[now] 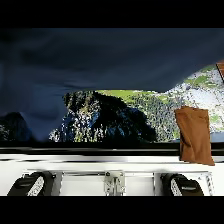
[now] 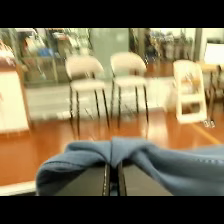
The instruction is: Fold the shirts.
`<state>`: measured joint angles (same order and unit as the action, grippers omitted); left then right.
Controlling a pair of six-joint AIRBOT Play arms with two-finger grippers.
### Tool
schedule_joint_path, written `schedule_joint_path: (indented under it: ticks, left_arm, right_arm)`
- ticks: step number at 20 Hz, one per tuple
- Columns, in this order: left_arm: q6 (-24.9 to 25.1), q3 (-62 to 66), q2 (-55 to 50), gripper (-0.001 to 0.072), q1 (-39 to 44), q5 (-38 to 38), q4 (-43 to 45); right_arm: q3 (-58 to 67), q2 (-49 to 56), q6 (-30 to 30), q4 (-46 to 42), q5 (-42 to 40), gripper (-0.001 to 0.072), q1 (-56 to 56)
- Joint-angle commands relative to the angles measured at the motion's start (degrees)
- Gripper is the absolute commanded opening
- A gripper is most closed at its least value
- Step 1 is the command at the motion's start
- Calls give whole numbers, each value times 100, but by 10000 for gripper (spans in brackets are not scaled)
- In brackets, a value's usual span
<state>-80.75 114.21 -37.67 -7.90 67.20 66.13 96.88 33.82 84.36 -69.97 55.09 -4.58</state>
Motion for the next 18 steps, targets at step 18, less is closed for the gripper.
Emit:
schedule_joint_path:
  ticks: [18]
  left_arm:
    - [-201, -5108, -1812, 42, -4, -597, 651]
  right_arm:
    - [-1873, 4092, 898, -1134, 533, 74, -2]
